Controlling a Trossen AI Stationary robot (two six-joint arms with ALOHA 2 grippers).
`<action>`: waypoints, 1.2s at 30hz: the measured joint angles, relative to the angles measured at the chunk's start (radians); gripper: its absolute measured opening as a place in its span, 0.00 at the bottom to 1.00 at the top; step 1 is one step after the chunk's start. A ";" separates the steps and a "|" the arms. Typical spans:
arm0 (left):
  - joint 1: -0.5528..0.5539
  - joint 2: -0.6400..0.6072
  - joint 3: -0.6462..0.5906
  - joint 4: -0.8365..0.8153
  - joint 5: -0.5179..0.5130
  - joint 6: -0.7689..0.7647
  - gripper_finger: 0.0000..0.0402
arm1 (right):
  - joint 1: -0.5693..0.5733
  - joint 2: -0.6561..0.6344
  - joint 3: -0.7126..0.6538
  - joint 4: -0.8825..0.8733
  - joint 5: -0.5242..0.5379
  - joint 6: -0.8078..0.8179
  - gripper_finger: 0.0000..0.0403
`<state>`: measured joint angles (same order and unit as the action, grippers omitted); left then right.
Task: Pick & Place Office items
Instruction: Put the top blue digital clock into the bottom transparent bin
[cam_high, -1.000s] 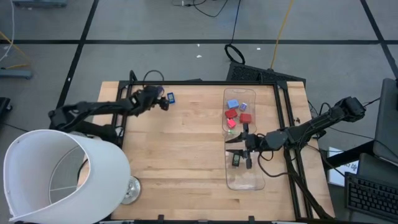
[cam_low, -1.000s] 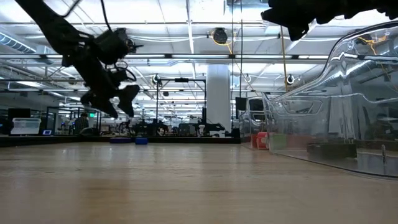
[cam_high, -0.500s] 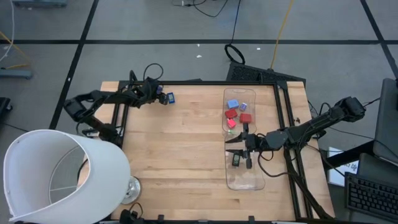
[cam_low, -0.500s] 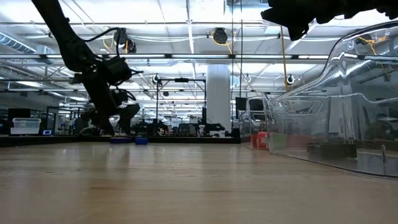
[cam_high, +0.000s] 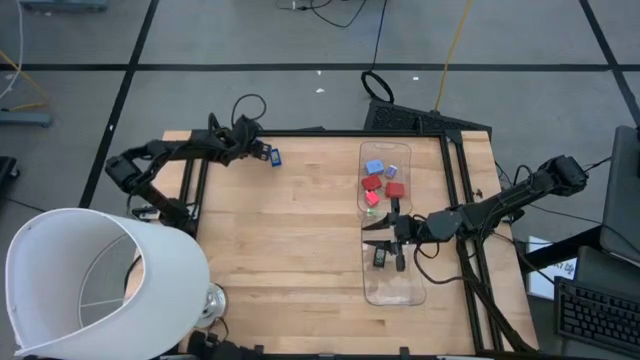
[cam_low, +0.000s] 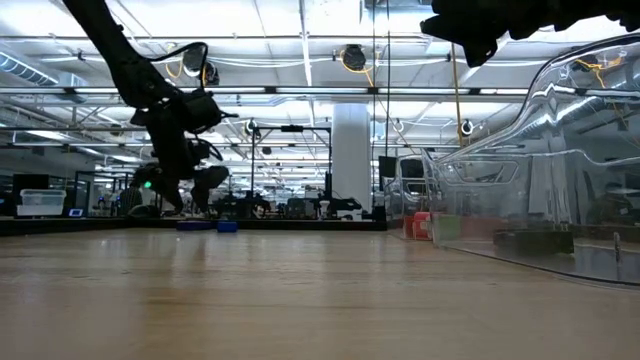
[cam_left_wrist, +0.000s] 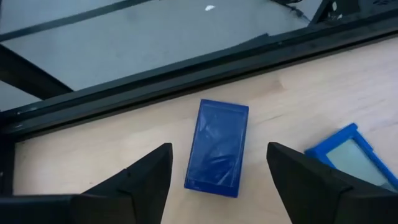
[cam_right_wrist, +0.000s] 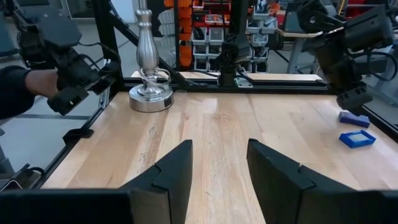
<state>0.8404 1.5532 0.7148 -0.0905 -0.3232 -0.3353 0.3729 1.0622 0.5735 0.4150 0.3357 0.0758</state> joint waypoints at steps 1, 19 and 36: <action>0.008 0.000 0.012 -0.020 0.011 0.000 0.64 | 0.000 0.000 0.000 0.000 0.000 -0.003 0.35; 0.046 0.211 0.169 -0.116 0.155 0.048 0.60 | 0.000 0.000 0.000 0.007 -0.001 -0.010 0.34; -0.068 0.225 0.178 -0.165 0.121 0.068 0.39 | 0.000 0.000 0.000 0.003 -0.001 -0.009 0.33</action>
<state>0.7728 1.7785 0.8928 -0.2553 -0.2020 -0.2677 0.3733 1.0626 0.5735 0.4175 0.3347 0.0666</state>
